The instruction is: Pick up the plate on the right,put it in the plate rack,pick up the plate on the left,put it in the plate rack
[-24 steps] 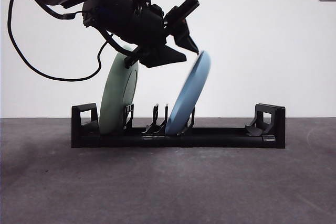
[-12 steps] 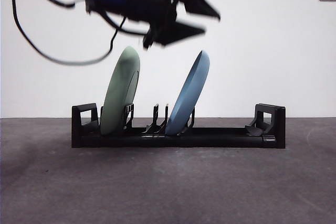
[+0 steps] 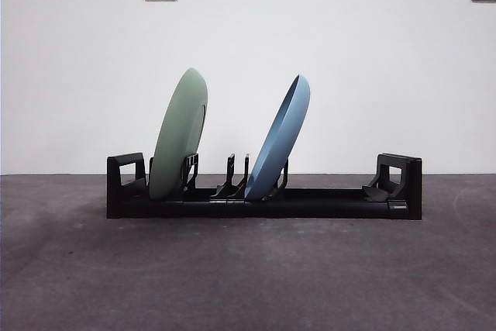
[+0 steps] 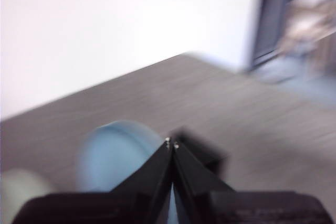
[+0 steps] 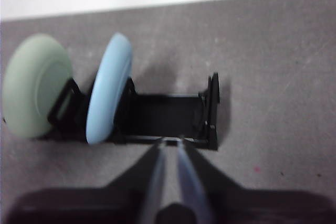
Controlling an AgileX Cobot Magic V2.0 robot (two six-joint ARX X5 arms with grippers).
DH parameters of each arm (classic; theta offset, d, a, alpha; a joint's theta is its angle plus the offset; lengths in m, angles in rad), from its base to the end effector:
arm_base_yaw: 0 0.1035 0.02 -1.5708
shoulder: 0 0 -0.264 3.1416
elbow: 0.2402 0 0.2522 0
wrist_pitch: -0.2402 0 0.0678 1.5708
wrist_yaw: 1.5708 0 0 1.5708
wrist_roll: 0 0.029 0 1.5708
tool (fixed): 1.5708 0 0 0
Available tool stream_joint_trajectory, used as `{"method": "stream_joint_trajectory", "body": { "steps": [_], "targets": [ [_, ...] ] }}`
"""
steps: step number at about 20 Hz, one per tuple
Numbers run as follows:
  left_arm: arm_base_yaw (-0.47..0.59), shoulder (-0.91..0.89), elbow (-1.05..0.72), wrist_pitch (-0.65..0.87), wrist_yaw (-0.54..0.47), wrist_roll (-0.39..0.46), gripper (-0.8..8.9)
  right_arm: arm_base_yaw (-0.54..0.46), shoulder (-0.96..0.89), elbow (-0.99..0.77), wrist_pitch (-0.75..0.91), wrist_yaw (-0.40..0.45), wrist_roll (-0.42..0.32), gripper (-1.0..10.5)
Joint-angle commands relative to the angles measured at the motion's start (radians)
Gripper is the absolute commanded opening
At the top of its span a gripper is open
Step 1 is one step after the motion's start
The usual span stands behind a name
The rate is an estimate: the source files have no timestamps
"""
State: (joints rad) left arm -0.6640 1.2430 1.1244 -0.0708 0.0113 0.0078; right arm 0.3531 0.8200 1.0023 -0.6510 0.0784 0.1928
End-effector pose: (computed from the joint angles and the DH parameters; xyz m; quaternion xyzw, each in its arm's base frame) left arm 0.2206 -0.1731 0.3658 0.0340 0.0883 -0.3301 0.9392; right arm 0.1473 0.0519 0.3562 0.0433 0.2386 0.1107 0.9638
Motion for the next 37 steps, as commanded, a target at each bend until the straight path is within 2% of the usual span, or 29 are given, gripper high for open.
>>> {"method": "stream_joint_trajectory", "body": {
  "steps": [1, 5, 10, 13, 16, 17, 20, 23, 25, 31, 34, 37],
  "targets": [
    [0.008, -0.089, -0.005, -0.144, -0.143, 0.12, -0.08, 0.001, 0.001, -0.002, -0.002, 0.0, -0.038, -0.1],
    [0.115, -0.212, -0.014, -0.321, -0.159, 0.121, -0.08, 0.001, -0.013, -0.015, 0.0, 0.016, -0.063, -0.1],
    [0.272, -0.46, -0.235, -0.344, -0.111, 0.096, -0.08, 0.019, -0.134, -0.168, 0.051, 0.039, -0.051, -0.1],
    [0.291, -0.631, -0.388, -0.343, -0.113, 0.043, -0.08, 0.032, -0.241, -0.256, 0.051, 0.112, -0.042, -0.1],
    [0.292, -0.758, -0.451, -0.352, -0.115, 0.04, -0.07, 0.034, -0.305, -0.282, 0.051, 0.112, 0.011, -0.1],
    [0.291, -0.772, -0.451, -0.363, -0.115, 0.041, -0.04, 0.034, -0.306, -0.282, 0.059, 0.114, 0.046, 0.0],
    [0.292, -0.772, -0.451, -0.412, -0.115, 0.042, 0.0, 0.034, -0.303, -0.282, 0.062, 0.109, 0.278, 0.0],
    [0.292, -0.755, -0.451, -0.457, -0.113, 0.041, 0.0, 0.034, -0.303, -0.282, 0.056, 0.117, 0.288, 0.0],
    [0.292, -0.737, -0.451, -0.464, -0.114, 0.041, 0.0, 0.034, -0.303, -0.282, 0.051, 0.168, 0.288, 0.0],
    [0.288, -0.745, -0.451, -0.493, -0.114, 0.048, 0.0, 0.034, -0.303, -0.282, 0.048, 0.166, 0.288, 0.0],
    [0.328, -0.807, -0.463, -0.454, -0.111, 0.057, 0.0, 0.034, -0.303, -0.282, 0.047, 0.164, 0.288, 0.0],
    [0.423, -0.887, -0.61, -0.185, -0.108, 0.069, 0.0, 0.034, -0.303, -0.282, 0.04, 0.164, 0.288, 0.0]
  ]
}}
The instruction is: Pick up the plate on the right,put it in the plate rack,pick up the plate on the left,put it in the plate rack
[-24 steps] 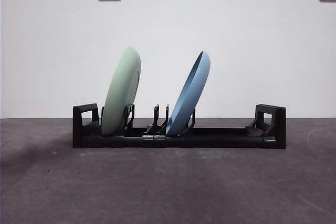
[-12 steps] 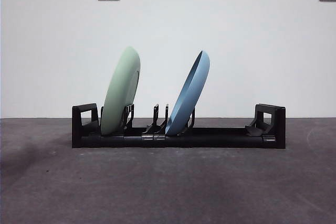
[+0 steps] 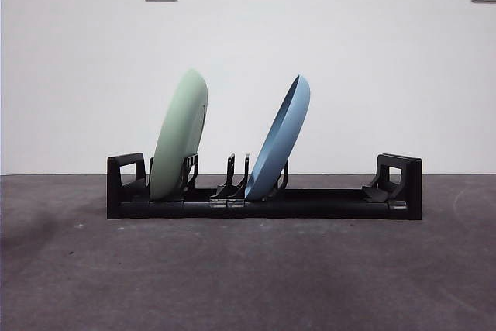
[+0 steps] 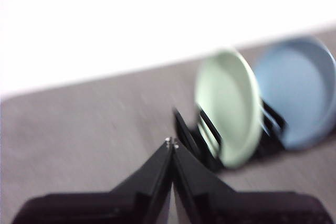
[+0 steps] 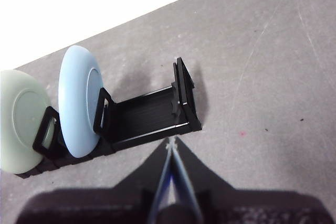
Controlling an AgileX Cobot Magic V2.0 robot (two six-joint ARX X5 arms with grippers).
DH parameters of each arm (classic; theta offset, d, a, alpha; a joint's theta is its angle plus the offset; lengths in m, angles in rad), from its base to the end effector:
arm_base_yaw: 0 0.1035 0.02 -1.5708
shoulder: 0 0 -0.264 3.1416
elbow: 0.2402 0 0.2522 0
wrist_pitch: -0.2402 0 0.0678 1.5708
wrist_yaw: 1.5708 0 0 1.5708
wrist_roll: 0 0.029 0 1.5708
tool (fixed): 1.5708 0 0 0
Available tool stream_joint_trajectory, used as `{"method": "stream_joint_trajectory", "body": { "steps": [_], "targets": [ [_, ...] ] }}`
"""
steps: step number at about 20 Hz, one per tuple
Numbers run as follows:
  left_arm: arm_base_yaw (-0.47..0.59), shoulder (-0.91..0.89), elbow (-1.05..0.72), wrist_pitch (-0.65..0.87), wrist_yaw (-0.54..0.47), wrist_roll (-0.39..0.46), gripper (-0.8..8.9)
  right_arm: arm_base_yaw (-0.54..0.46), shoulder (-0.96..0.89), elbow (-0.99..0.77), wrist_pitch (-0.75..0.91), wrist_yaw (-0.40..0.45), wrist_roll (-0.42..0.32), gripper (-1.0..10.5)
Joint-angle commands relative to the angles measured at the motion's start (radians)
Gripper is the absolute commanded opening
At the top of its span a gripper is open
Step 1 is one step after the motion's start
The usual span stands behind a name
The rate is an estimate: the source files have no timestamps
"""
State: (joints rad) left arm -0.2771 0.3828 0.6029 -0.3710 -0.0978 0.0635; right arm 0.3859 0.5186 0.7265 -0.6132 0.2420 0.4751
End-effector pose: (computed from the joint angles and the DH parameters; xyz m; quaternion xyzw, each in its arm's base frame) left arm 0.0937 -0.0237 0.2996 0.0456 0.0712 -0.0916 0.9922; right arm 0.1010 0.0335 0.3058 0.1695 0.2026 0.0234 0.9642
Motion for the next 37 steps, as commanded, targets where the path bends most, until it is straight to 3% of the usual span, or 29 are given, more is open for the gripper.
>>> {"method": "stream_joint_trajectory", "body": {
  "steps": [1, 4, 8, 13, 18, 21, 33, 35, 37],
  "targets": [
    [0.059, -0.06, -0.147, 0.191, 0.002, 0.013, -0.01, 0.002, -0.002, -0.006, 0.003, 0.0, 0.005, 0.0],
    [0.119, -0.193, -0.328, 0.321, 0.055, 0.01, -0.01, 0.002, -0.002, -0.006, 0.003, 0.0, 0.005, 0.0],
    [0.163, -0.315, -0.484, 0.326, 0.074, -0.003, 0.0, 0.002, -0.002, -0.006, 0.002, 0.0, 0.005, 0.0],
    [0.192, -0.343, -0.581, 0.301, 0.085, -0.046, 0.0, 0.002, -0.002, -0.006, 0.002, 0.0, 0.005, 0.0],
    [0.193, -0.381, -0.6, 0.184, 0.132, -0.051, -0.01, 0.002, -0.002, -0.006, 0.003, 0.001, 0.005, 0.0],
    [0.193, -0.381, -0.6, 0.19, 0.13, -0.089, 0.0, 0.002, -0.002, -0.006, 0.002, 0.001, 0.005, 0.0],
    [0.193, -0.381, -0.6, 0.19, 0.128, -0.089, 0.0, 0.002, -0.002, -0.006, 0.002, 0.0, 0.005, 0.0],
    [0.193, -0.381, -0.6, 0.19, 0.128, -0.089, 0.0, 0.002, -0.002, -0.006, 0.008, 0.085, -0.048, 0.0],
    [0.193, -0.381, -0.6, 0.19, 0.128, -0.089, 0.0, 0.002, -0.002, -0.006, -0.01, 0.154, -0.051, 0.0]
  ]
}}
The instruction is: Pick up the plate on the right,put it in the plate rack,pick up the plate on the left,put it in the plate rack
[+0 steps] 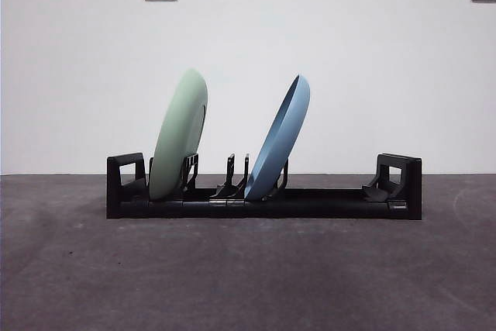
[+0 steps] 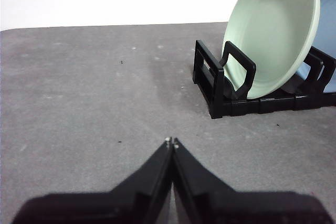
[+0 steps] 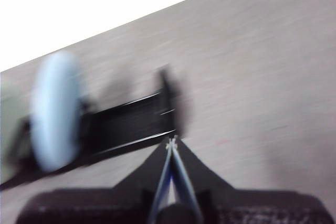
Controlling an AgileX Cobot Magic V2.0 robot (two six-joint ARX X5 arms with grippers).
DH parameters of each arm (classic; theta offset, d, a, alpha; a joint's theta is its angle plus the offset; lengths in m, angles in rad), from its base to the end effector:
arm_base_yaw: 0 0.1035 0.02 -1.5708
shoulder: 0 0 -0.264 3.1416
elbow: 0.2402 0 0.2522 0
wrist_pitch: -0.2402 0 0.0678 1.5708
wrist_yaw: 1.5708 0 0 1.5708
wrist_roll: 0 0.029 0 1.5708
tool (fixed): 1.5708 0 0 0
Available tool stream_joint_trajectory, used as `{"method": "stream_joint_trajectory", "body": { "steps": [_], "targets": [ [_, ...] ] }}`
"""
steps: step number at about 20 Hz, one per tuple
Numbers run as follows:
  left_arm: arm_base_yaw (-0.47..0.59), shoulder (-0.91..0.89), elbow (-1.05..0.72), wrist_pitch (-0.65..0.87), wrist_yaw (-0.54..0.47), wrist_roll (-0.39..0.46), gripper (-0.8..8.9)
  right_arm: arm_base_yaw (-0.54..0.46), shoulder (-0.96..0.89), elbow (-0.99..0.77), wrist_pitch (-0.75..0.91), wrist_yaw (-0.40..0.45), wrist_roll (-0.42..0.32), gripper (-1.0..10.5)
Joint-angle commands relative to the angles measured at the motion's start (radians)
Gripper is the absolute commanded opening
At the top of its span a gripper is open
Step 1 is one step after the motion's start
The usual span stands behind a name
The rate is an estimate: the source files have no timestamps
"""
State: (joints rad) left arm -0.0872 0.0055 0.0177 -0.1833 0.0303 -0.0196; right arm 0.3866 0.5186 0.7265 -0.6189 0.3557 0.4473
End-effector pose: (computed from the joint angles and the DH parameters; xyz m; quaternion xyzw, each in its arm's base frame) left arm 0.0951 -0.0092 0.1515 -0.0073 0.0860 -0.0577 0.9946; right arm 0.1011 0.0303 0.3057 0.1449 0.1888 -0.0274 0.9709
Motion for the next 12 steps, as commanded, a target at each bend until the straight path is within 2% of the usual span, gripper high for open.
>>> {"method": "stream_joint_trajectory", "body": {
  "steps": [1, 3, 6, 9, 12],
  "targets": [
    [0.003, -0.003, -0.014, 0.002, 0.0, -0.006, 0.0, 0.001, -0.002, -0.006, -0.005, 0.056, -0.036, 0.0],
    [0.003, -0.003, -0.014, 0.002, 0.0, -0.006, -0.01, -0.003, -0.004, -0.006, -0.006, 0.074, -0.095, 0.0],
    [0.003, -0.003, -0.014, 0.002, 0.0, -0.006, 0.0, -0.093, -0.058, -0.045, 0.034, 0.051, -0.233, 0.0],
    [0.003, -0.003, -0.014, 0.002, 0.0, -0.006, -0.01, -0.198, -0.185, -0.201, 0.221, -0.117, -0.315, 0.0],
    [0.003, -0.003, -0.014, 0.002, -0.002, -0.006, 0.0, -0.237, -0.33, -0.395, 0.412, -0.248, -0.398, 0.0]
  ]
}}
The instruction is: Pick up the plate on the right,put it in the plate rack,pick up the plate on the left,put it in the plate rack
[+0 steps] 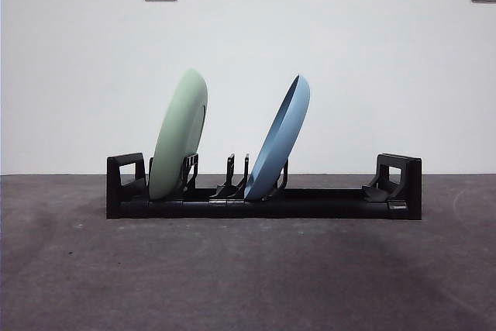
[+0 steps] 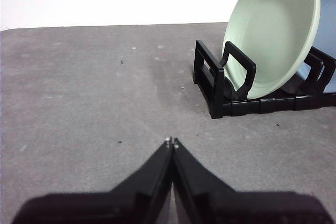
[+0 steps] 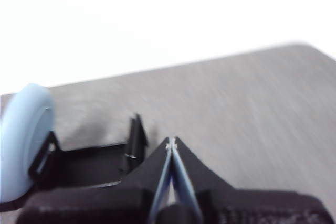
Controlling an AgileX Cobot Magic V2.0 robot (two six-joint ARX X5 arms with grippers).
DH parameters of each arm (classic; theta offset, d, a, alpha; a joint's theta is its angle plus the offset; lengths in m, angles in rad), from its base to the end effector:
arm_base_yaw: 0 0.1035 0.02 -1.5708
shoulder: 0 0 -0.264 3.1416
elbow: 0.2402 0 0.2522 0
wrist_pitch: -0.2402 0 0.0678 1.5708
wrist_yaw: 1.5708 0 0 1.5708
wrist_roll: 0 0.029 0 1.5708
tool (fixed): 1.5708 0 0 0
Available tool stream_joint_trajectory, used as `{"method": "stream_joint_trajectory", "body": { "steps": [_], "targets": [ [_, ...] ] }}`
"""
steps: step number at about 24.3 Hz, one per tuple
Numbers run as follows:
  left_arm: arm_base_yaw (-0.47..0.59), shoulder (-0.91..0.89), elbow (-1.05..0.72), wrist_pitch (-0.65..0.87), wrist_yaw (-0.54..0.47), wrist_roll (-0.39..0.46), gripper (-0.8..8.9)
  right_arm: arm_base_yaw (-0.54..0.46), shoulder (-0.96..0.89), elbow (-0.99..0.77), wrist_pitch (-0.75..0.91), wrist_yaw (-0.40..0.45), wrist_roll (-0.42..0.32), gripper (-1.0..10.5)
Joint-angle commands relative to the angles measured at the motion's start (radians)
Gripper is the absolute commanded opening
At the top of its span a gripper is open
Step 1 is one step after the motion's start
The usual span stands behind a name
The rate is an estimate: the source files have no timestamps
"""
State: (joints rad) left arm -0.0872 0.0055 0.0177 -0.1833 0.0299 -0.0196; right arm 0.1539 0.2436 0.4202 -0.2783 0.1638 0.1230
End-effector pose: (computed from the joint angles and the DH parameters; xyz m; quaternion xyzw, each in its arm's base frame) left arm 0.0951 -0.0092 0.1515 -0.0073 0.0860 -0.0575 0.9946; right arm 0.0900 0.0092 0.2595 0.0534 0.0498 -0.0080 0.9973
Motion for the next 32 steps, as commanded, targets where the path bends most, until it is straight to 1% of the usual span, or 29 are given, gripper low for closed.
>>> {"method": "stream_joint_trajectory", "body": {
  "steps": [1, 2, 7, 11, 15, 19, 22, 24, 32],
  "targets": [
    [0.003, -0.003, -0.014, 0.002, -0.002, -0.006, 0.0, -0.004, -0.098, -0.14, 0.093, -0.092, -0.089, 0.0],
    [0.003, -0.003, -0.014, 0.002, -0.002, -0.006, 0.0, -0.003, -0.14, -0.184, 0.095, -0.114, -0.096, 0.0],
    [0.003, -0.003, -0.014, 0.002, -0.002, -0.006, 0.0, -0.002, -0.246, -0.309, 0.1, -0.114, -0.087, 0.0],
    [0.003, -0.003, -0.014, 0.002, -0.002, -0.006, 0.0, -0.003, -0.242, -0.372, 0.141, -0.114, -0.087, 0.0],
    [0.003, -0.003, -0.014, 0.003, -0.002, -0.006, -0.01, -0.002, -0.243, -0.415, 0.14, -0.114, -0.068, 0.0],
    [0.003, -0.003, -0.014, 0.003, -0.002, -0.006, 0.0, -0.002, -0.243, -0.415, 0.111, -0.113, -0.081, 0.0],
    [0.003, -0.003, -0.014, 0.003, -0.002, -0.006, 0.0, -0.002, -0.242, -0.415, 0.105, -0.114, -0.079, 0.0],
    [0.003, -0.003, -0.014, 0.003, -0.002, -0.006, 0.0, -0.002, -0.242, -0.415, 0.106, -0.113, -0.064, 0.0],
    [0.003, -0.003, -0.014, 0.003, -0.002, -0.006, -0.01, -0.002, -0.241, -0.414, 0.109, -0.109, -0.065, 0.0]
  ]
}}
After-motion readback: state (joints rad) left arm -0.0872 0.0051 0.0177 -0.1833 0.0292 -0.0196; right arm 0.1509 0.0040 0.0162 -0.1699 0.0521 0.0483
